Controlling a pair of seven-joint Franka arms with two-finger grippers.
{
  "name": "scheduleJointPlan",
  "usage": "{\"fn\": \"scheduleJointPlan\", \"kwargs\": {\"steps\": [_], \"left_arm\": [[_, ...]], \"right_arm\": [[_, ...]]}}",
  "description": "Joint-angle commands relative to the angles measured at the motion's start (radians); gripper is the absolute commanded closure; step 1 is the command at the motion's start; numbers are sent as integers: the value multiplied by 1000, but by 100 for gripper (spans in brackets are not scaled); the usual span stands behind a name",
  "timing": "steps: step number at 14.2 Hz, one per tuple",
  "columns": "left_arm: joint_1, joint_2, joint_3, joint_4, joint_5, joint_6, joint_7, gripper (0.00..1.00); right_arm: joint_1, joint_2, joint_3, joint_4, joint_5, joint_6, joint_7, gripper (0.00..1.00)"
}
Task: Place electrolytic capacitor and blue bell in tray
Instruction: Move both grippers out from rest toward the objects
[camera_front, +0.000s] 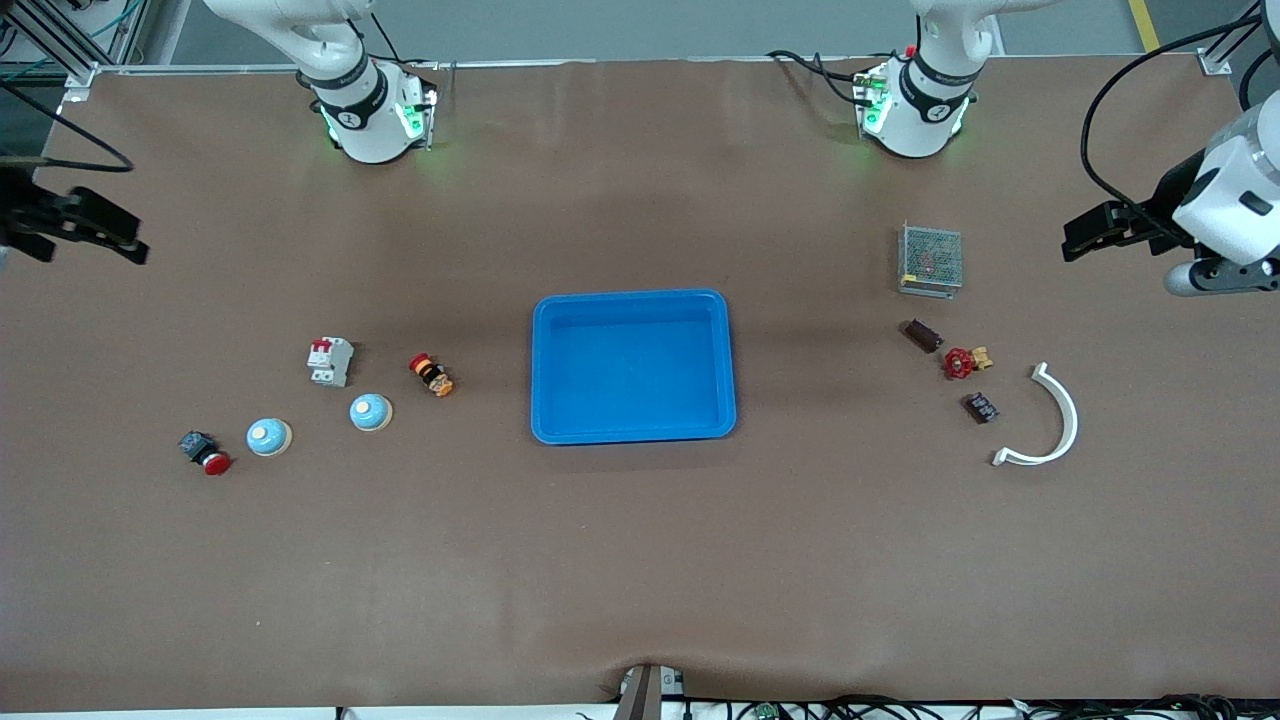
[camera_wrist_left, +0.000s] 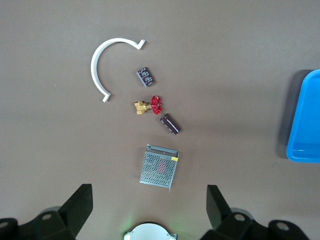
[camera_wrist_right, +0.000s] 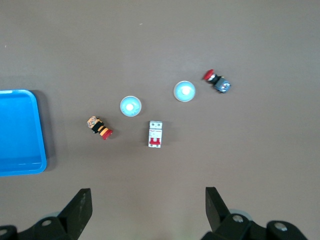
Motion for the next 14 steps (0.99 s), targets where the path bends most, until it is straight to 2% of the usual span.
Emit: {"fn": "scheduleJointPlan", "kwargs": {"steps": [1, 6, 8, 14], "left_arm": [[7, -32, -7, -42, -17, 26, -32, 0], [-1, -34, -11, -30, 1, 28, -30, 0], [-1, -23, -11, 15, 3, 28, -18, 0], [-8, -22, -48, 89, 78, 23, -9, 0]], "right_arm": [[6, 2, -5, -85, 8, 86, 3, 0], [2, 12, -5, -244, 8, 254, -9, 0], [-1, 27, -5, -289, 8, 307, -20, 0], [-31, 70, -6, -318, 8, 352, -90, 0]]}}
